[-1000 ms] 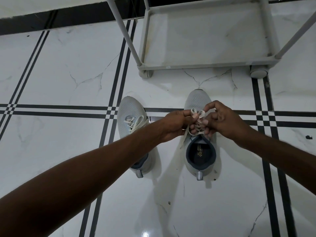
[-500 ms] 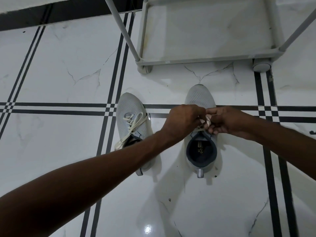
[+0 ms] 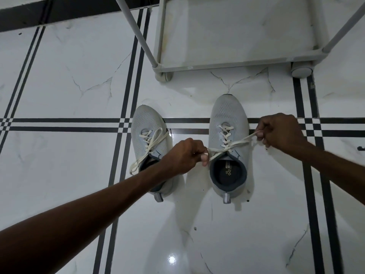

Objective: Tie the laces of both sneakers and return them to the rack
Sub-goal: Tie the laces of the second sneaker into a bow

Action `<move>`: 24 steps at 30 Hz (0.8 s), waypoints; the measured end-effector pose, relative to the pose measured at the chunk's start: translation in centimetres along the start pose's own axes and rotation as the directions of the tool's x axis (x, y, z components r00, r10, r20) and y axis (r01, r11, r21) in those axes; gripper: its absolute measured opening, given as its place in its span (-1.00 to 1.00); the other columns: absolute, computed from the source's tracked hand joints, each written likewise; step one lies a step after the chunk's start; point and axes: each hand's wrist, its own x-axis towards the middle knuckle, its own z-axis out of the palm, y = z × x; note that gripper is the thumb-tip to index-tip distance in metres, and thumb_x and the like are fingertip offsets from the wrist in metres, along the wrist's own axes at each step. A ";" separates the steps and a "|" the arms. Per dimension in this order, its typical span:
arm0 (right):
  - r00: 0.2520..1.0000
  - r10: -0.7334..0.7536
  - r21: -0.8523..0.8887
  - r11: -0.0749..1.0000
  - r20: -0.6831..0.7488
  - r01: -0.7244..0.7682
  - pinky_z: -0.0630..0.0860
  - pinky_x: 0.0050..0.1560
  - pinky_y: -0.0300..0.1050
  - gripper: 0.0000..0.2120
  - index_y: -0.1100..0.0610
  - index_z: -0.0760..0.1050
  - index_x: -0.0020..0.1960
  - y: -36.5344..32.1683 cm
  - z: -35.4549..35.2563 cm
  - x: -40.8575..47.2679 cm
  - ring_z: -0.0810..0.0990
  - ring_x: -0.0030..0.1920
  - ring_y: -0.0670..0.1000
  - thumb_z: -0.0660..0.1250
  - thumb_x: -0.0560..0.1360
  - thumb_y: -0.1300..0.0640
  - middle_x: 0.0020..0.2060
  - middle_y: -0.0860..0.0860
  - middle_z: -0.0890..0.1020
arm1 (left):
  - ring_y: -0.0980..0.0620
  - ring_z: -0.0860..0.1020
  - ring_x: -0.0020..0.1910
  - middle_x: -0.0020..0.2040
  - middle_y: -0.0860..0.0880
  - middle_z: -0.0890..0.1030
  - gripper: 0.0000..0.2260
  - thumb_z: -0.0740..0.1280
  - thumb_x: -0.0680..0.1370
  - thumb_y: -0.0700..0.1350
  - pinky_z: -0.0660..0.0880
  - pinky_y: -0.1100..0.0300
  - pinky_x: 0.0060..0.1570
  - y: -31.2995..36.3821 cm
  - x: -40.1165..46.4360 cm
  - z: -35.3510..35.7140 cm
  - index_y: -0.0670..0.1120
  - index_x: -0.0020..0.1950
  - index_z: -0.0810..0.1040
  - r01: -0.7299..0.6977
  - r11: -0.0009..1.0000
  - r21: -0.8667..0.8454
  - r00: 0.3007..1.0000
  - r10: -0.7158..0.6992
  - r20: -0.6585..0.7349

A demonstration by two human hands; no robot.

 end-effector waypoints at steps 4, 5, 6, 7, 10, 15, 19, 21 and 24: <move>0.997 0.058 0.024 0.998 0.051 -0.060 0.64 -0.47 -0.14 -0.86 0.36 0.62 -0.21 0.7 0.6 0.5 0.61 -0.54 -0.05 0.37 0.38 0.55 -0.41 0.19 0.65 | 0.00 0.58 -0.14 -0.18 0.05 0.62 -0.73 0.36 0.58 -0.14 0.43 0.21 -0.11 -0.6 -0.2 0.0 0.13 -0.28 0.55 -0.005 0.999 0.043 1.000 0.005 0.010; 0.995 0.082 0.049 0.995 0.065 -0.085 0.61 -0.50 -0.18 -0.86 0.37 0.60 -0.22 0.8 0.7 0.6 0.57 -0.58 -0.10 0.34 0.40 0.55 -0.42 0.18 0.63 | 0.01 0.58 -0.15 -0.20 0.10 0.60 -0.73 0.35 0.59 -0.15 0.42 0.23 -0.12 -0.7 -0.4 0.0 0.13 -0.28 0.55 -0.001 0.999 0.044 1.000 0.000 0.024; 0.990 0.113 0.086 0.989 0.085 -0.120 0.57 -0.54 -0.21 -0.83 0.37 0.58 -0.23 0.9 0.8 0.6 0.55 -0.60 -0.11 0.31 0.42 0.57 -0.46 0.16 0.61 | 0.02 0.57 -0.15 -0.21 0.13 0.58 -0.74 0.35 0.59 -0.16 0.41 0.23 -0.11 -0.9 -0.4 0.0 0.11 -0.26 0.55 0.003 0.999 0.045 0.999 -0.005 0.044; 0.982 0.153 0.131 0.977 0.111 -0.167 0.53 -0.57 -0.22 -0.78 0.35 0.54 -0.26 1.0 0.9 0.6 0.53 -0.61 -0.08 0.27 0.44 0.58 -0.50 0.13 0.58 | 0.03 0.56 -0.14 -0.22 0.14 0.57 -0.75 0.34 0.60 -0.16 0.41 0.21 -0.09 -1.0 -0.3 0.2 0.10 -0.26 0.57 0.009 0.999 0.048 0.998 -0.012 0.063; 0.984 0.131 0.136 0.980 0.121 -0.148 0.51 -0.50 -0.14 -0.72 0.30 0.50 -0.31 1.0 1.4 0.3 0.52 -0.51 0.09 0.21 0.43 0.59 -0.48 0.14 0.56 | 0.10 0.58 -0.12 -0.18 0.12 0.63 -0.79 0.38 0.58 -0.04 0.46 0.24 -0.07 -0.7 -0.3 0.6 0.14 -0.25 0.64 0.048 0.998 -0.033 0.998 -0.047 0.032; 0.999 0.020 0.176 0.984 0.028 -0.025 0.68 -0.14 0.06 -0.91 0.24 0.66 -0.05 0.5 1.1 0.1 0.73 -0.27 0.16 0.37 0.52 0.29 -0.28 0.18 0.72 | 0.20 0.54 -0.10 0.07 0.00 0.73 -0.81 0.30 0.64 -0.04 0.43 0.25 -0.12 1.0 -0.7 -0.3 0.03 -0.06 0.70 0.147 0.799 -0.583 0.976 -0.214 -0.047; 0.982 0.189 0.549 0.818 0.021 -0.170 0.69 -0.11 -0.07 -0.85 0.33 0.62 0.07 -1.2 1.2 0.1 0.67 -0.18 0.19 0.35 0.55 0.29 -0.10 0.27 0.69 | 0.11 0.50 -0.05 0.12 -0.01 0.70 -0.78 0.22 0.67 -0.04 0.36 0.17 -0.04 3.0 0.8 -1.5 0.02 -0.04 0.65 0.161 0.691 -0.705 0.981 -0.189 0.039; 0.971 0.228 0.639 0.736 0.077 -0.223 0.68 -0.16 -0.18 -0.83 0.31 0.61 0.11 -2.0 1.0 0.3 0.64 -0.21 0.13 0.35 0.55 0.29 -0.11 0.21 0.69 | 0.12 0.50 -0.13 0.08 0.00 0.69 -0.78 0.20 0.68 -0.04 0.37 0.24 -0.16 3.4 1.3 -1.5 0.01 -0.03 0.63 0.183 0.622 -0.761 0.981 -0.167 0.100; 0.954 0.246 0.698 0.653 0.172 -0.294 0.67 -0.18 -0.25 -0.80 0.27 0.61 0.14 -2.3 0.9 0.5 0.62 -0.27 0.01 0.37 0.53 0.30 -0.18 0.11 0.67 | 0.10 0.50 -0.26 -0.05 -0.04 0.68 -0.77 0.18 0.69 -0.06 0.37 0.31 -0.33 3.4 1.7 -1.2 -0.05 -0.06 0.59 0.263 0.468 -0.844 0.964 -0.158 0.213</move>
